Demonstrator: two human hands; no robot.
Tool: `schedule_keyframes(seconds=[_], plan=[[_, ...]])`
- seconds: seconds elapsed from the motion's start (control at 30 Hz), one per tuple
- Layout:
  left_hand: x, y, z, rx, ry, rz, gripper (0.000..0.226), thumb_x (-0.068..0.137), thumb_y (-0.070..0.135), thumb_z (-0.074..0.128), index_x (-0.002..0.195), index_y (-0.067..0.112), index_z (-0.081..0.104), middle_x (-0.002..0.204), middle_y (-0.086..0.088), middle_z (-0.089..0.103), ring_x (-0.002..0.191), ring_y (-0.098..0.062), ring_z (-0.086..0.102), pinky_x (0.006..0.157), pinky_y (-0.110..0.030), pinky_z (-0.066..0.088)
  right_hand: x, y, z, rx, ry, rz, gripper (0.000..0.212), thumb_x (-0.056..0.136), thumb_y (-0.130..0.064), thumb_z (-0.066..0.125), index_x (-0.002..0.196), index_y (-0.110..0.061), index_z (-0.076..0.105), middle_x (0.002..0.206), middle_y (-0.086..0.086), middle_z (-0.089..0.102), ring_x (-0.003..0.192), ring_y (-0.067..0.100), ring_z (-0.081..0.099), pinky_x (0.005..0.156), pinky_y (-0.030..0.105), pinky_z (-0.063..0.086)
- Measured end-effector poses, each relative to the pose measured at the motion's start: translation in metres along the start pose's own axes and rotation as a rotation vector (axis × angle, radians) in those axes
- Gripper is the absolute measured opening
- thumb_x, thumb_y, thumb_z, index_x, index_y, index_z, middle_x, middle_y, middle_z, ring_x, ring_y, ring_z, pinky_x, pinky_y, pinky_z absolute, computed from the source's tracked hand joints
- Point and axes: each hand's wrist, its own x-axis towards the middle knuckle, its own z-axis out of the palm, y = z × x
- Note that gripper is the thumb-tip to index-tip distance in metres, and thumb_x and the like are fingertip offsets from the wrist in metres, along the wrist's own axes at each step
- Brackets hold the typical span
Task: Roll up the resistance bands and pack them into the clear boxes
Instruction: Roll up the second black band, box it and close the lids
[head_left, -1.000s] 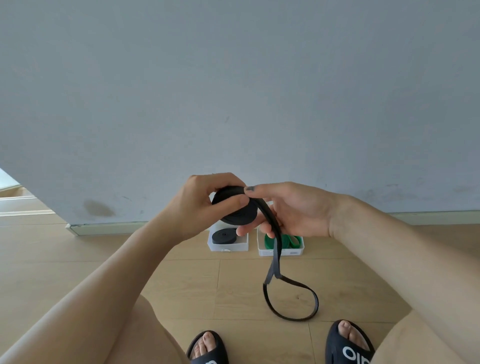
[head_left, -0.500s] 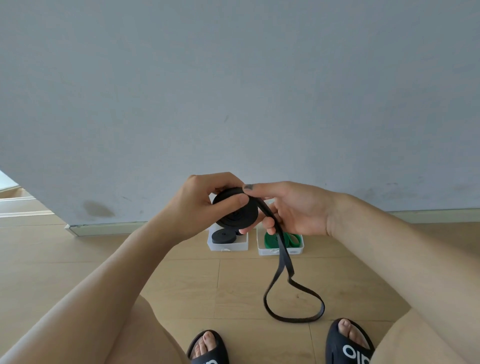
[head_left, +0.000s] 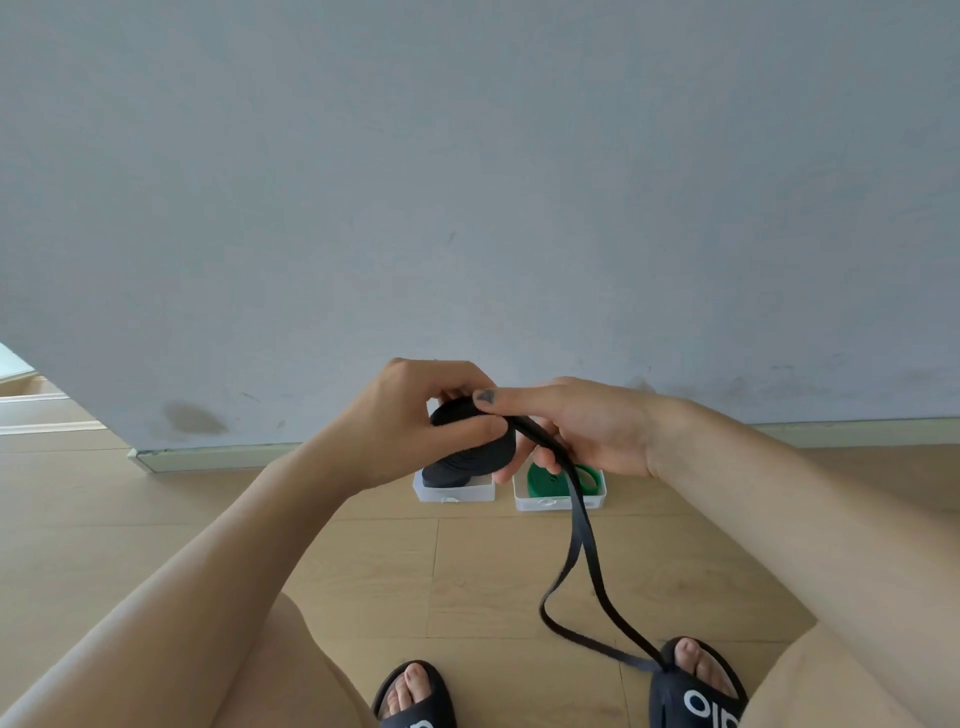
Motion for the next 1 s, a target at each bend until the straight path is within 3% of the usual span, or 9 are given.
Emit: schedule_keyframes(seconds=[0.1,0.2,0.27,0.37,0.5,0.57,0.7,0.83,1.0], plan=[[0.001,0.001,0.002,-0.010,0.010,-0.011,0.007,0.093,0.026,0.072,0.088,0.021,0.072,0.077,0.001,0.068,0.077,-0.021,0.060,0.072,-0.035,0.051,-0.003,-0.002,0.001,0.023,-0.063,0.038,0.053,0.095,-0.060,0.058,0.126,-0.019,0.069,0.109,0.022,0.077,0.064,0.013,0.050,0.082,0.035,0.038],[0.001,0.002,-0.002,-0.040,0.060,-0.036,0.010,0.095,0.014,0.072,0.091,0.024,0.074,0.082,0.009,0.072,0.082,-0.011,0.065,0.071,-0.017,0.050,-0.005,-0.005,-0.008,0.111,-0.154,0.045,0.064,0.097,-0.058,0.056,0.142,-0.014,0.056,0.120,0.024,0.073,0.069,0.016,0.054,0.083,0.036,0.039],[0.000,0.003,-0.003,-0.041,0.083,-0.051,0.010,0.095,0.013,0.071,0.095,0.023,0.075,0.086,0.012,0.074,0.087,-0.010,0.067,0.074,-0.014,0.050,-0.005,-0.004,-0.011,0.138,-0.155,0.046,0.065,0.096,-0.056,0.058,0.144,-0.013,0.054,0.123,0.027,0.071,0.071,0.018,0.053,0.084,0.035,0.040],[0.000,0.003,-0.003,-0.059,0.103,-0.064,0.014,0.095,0.016,0.071,0.093,0.029,0.073,0.086,0.015,0.073,0.085,-0.007,0.067,0.073,-0.011,0.048,-0.003,-0.003,-0.008,0.180,-0.140,0.041,0.057,0.098,-0.050,0.061,0.140,-0.013,0.057,0.123,0.028,0.071,0.069,0.018,0.052,0.079,0.033,0.042],[0.000,0.002,-0.007,-0.087,0.057,-0.099,0.008,0.091,0.019,0.078,0.092,0.026,0.073,0.087,0.012,0.074,0.087,-0.008,0.069,0.076,-0.016,0.052,-0.002,-0.002,-0.002,0.188,-0.072,0.029,0.042,0.097,-0.044,0.064,0.126,-0.015,0.067,0.104,0.020,0.074,0.066,0.014,0.047,0.073,0.028,0.044],[-0.002,0.002,-0.007,-0.039,0.001,-0.117,0.009,0.090,0.019,0.078,0.089,0.027,0.073,0.079,0.014,0.071,0.079,-0.005,0.065,0.070,-0.015,0.049,-0.002,-0.003,-0.001,0.176,-0.052,0.028,0.038,0.096,-0.044,0.065,0.122,-0.016,0.070,0.099,0.016,0.074,0.066,0.013,0.045,0.072,0.027,0.043],[-0.001,0.002,-0.006,-0.089,0.028,-0.133,0.010,0.092,0.015,0.075,0.086,0.022,0.073,0.073,0.005,0.068,0.067,-0.004,0.058,0.062,-0.014,0.045,-0.006,-0.008,-0.002,0.124,-0.033,0.025,0.031,0.096,-0.051,0.063,0.104,-0.025,0.075,0.106,0.021,0.076,0.061,0.012,0.038,0.070,0.027,0.039],[-0.001,-0.003,-0.011,-0.144,0.052,-0.184,0.010,0.093,0.017,0.075,0.088,0.026,0.074,0.071,0.012,0.068,0.068,-0.002,0.060,0.063,-0.012,0.045,-0.009,-0.009,-0.013,0.186,0.070,0.021,0.042,0.096,-0.050,0.064,0.112,-0.011,0.059,0.100,0.019,0.073,0.058,0.012,0.041,0.067,0.025,0.040],[0.002,0.000,-0.009,-0.243,0.123,-0.200,0.008,0.094,0.023,0.074,0.091,0.029,0.077,0.081,0.009,0.073,0.075,-0.004,0.065,0.065,-0.014,0.048,-0.008,-0.007,-0.008,0.184,0.050,-0.036,0.021,0.102,-0.036,0.058,0.106,-0.019,0.070,0.098,0.012,0.060,0.057,0.009,0.041,0.068,0.025,0.035]])
